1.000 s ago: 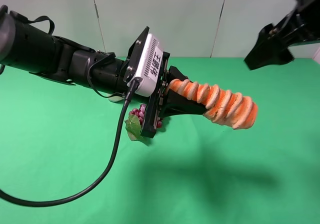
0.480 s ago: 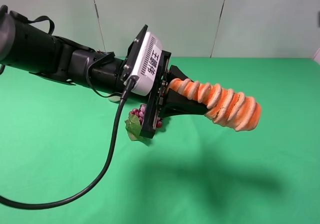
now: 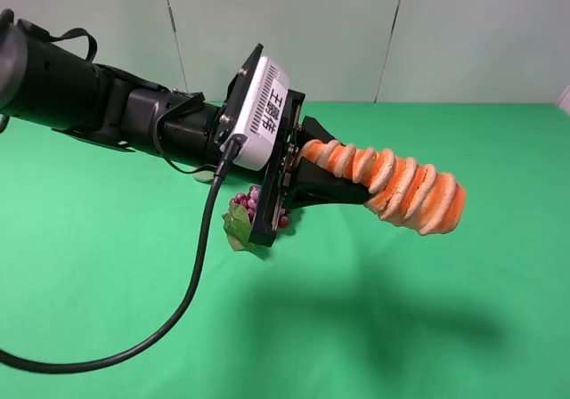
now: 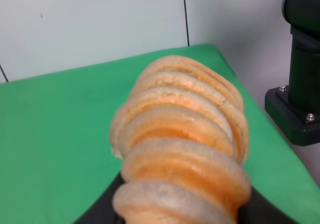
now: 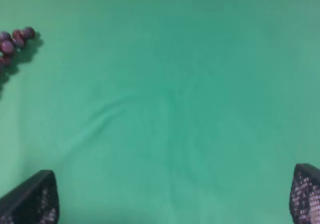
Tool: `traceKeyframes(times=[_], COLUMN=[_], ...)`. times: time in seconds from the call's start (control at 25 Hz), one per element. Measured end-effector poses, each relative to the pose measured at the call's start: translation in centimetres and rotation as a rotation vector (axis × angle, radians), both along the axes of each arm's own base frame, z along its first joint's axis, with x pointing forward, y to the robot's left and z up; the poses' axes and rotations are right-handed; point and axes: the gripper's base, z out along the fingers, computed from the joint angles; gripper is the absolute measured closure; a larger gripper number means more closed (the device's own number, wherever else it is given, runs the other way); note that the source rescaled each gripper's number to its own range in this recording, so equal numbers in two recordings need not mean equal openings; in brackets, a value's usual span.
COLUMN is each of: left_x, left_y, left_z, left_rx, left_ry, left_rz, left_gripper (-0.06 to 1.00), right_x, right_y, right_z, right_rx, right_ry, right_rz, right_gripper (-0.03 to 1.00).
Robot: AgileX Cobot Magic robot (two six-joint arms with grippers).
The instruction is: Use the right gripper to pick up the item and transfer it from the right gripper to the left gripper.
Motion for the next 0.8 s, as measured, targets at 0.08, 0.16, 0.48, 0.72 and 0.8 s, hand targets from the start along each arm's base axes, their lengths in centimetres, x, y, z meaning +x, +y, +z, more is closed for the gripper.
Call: traceKeyframes(times=[0.08, 0.16, 0.48, 0.72, 0.8], left_x=[0.0, 0.0, 0.0, 0.0, 0.0], left_y=[0.0, 0.0, 0.0, 0.0, 0.0], left_z=[0.0, 0.0, 0.0, 0.0, 0.0], left_rx=[-0.003, -0.003, 0.004, 0.004, 0.004], left_ry=[0.001, 0.000, -0.006, -0.006, -0.006], left_rz=[-0.003, -0.003, 0.003, 0.003, 0.003], left_gripper=[0.92, 0.92, 0.92, 0.92, 0.92], right_x=[-1.1, -2.2, -5.0, -5.4, -5.4], right_y=[-0.1, -0.2, -0.4, -0.3, -0.3], right_z=[-0.9, -1.5, -3.3, -5.0, -5.0], right_rx=[0.004, 0.007, 0.024, 0.037, 0.040], right_ry=[-0.009, -0.013, -0.090, -0.146, -0.150], right_rz=[-0.002, -0.005, 0.004, 0.012, 0.014], right_gripper=[-0.03, -0.03, -0.03, -0.03, -0.03])
